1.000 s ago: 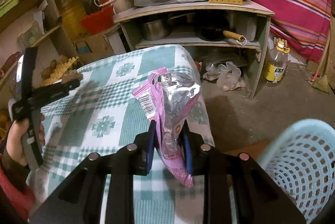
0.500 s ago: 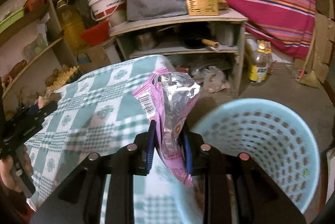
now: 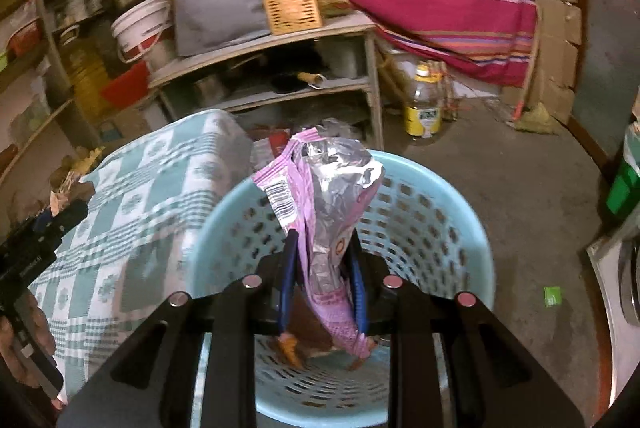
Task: Collect trash
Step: 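Carry both items over the basket and open the right tool to drop the wrapper, then open the left tool to drop the tan cloth into the basket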
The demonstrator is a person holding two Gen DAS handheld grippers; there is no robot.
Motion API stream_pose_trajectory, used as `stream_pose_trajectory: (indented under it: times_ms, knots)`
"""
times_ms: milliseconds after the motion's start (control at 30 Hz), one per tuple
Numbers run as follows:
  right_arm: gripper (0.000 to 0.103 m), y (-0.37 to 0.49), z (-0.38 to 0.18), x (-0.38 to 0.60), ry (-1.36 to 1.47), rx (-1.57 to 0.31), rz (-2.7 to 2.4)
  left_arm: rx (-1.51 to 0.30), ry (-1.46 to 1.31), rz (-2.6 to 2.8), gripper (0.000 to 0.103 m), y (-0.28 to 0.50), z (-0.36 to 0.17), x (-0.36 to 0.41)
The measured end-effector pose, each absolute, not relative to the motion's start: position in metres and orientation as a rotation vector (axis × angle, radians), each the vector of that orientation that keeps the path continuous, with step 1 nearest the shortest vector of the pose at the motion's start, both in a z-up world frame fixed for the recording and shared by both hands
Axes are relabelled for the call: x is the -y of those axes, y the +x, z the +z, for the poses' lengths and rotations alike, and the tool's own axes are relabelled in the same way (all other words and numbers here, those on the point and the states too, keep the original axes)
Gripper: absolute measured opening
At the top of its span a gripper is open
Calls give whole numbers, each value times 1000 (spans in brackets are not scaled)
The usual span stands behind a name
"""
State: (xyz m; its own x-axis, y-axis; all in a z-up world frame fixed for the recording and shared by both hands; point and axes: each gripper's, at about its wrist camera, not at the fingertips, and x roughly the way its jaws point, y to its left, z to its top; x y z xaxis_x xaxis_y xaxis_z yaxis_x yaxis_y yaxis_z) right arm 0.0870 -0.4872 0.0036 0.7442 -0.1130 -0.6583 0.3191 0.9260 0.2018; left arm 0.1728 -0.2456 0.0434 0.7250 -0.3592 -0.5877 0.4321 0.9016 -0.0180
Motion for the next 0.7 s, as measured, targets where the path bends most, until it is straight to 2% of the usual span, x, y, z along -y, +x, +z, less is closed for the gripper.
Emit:
stream_pose_trajectory:
  times_ms: [467,500,567,700]
  knots:
    - [28,87,-7,494,270,-729,-293,-626,123,-532,49,163,30,307]
    - [29,87,-8,494,268,-730,-301,-630,122,-536,49,164,29,310]
    - [44,86,-9,496,264,-734,-316,-639,122,-542,49,165,25,316]
    - [45,82,-11,502,264,-740,-330,-646,136,-549,49,166,20,325]
